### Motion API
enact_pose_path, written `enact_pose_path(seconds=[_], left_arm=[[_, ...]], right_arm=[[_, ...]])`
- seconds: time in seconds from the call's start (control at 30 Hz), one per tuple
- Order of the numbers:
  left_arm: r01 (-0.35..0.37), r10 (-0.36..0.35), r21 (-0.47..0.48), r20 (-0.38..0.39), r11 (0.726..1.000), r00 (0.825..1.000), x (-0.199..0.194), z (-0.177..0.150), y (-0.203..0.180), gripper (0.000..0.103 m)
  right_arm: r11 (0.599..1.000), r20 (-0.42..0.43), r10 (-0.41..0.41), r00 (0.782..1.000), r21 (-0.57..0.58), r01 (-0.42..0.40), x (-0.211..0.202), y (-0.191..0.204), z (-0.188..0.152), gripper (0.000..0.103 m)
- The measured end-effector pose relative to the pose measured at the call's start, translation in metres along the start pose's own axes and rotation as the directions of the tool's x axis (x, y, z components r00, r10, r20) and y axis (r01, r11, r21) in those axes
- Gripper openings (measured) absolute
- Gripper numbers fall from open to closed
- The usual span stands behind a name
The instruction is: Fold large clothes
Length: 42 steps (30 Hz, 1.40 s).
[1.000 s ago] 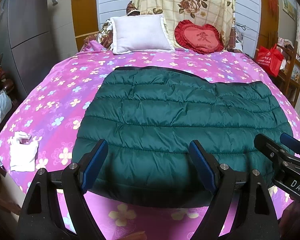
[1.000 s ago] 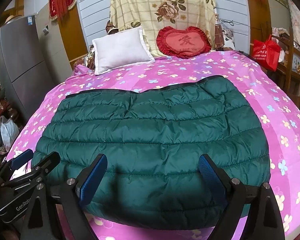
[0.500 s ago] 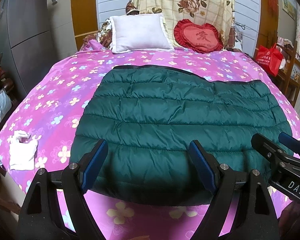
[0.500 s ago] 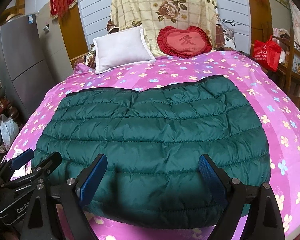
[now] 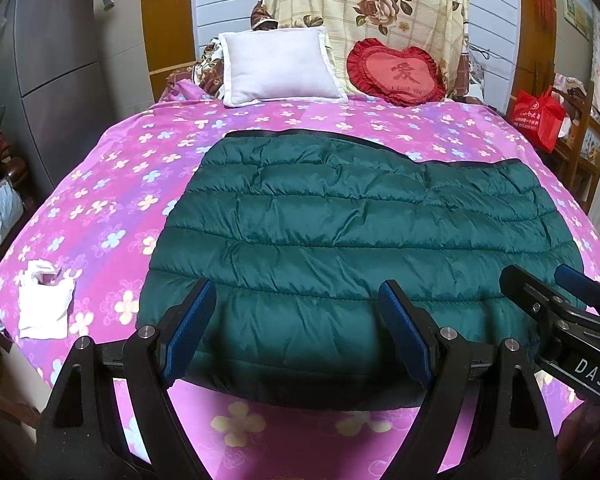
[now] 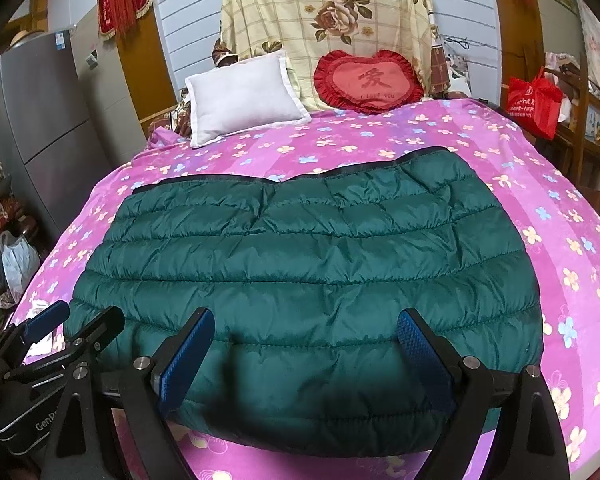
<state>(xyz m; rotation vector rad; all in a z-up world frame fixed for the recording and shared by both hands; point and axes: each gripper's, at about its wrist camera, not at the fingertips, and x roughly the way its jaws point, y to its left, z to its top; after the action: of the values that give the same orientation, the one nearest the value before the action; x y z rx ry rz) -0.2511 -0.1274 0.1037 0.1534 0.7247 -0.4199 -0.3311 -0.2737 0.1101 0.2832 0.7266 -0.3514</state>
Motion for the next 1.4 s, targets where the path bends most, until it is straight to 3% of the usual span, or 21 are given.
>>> enact_pose_path(seconds=[1.4], left_arm=[[0.017, -0.016, 0.007, -0.013, 1.000, 1.000, 0.0024, 0.0005, -0.0079, 0.084]], right_arm=[[1.000, -0.014, -0.009, 1.000, 0.001, 0.009, 0.0034, -0.0015, 0.0051, 0.091]])
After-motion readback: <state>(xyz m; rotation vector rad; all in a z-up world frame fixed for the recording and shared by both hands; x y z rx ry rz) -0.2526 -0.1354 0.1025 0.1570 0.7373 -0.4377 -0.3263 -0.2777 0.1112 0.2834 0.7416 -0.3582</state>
